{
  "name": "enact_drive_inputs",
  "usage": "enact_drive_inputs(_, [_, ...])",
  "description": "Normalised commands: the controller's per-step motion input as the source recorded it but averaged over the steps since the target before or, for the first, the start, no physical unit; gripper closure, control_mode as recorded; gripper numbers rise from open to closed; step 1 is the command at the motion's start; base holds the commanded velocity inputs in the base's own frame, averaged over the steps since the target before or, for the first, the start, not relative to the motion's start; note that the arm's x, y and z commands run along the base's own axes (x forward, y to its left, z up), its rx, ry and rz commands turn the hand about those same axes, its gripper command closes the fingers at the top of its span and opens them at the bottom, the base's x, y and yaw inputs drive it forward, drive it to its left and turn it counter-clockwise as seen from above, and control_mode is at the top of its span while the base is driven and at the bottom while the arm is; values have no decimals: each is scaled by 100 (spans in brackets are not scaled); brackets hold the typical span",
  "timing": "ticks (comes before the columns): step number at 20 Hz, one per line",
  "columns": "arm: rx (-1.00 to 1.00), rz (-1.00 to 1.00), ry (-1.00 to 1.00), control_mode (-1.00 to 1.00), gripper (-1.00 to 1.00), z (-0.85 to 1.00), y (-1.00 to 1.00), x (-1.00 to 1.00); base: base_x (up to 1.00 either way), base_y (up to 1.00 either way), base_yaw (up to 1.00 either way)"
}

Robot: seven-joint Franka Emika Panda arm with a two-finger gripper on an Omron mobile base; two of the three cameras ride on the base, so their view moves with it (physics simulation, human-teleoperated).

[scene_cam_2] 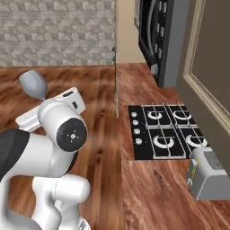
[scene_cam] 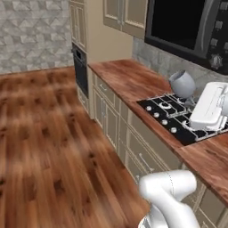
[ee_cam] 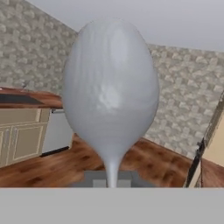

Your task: Retrieve the wine glasses from the counter and place one next to each plate.

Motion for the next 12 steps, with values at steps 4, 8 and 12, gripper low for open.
enact_drive_inputs(4, [0,0,0,100,100,0,0,0,-75,100,11])
enact_drive_inputs(8, [0,0,0,100,100,0,0,0,-20,100,28])
enact_drive_inputs(12, [0,0,0,100,100,0,0,0,6,84,52])
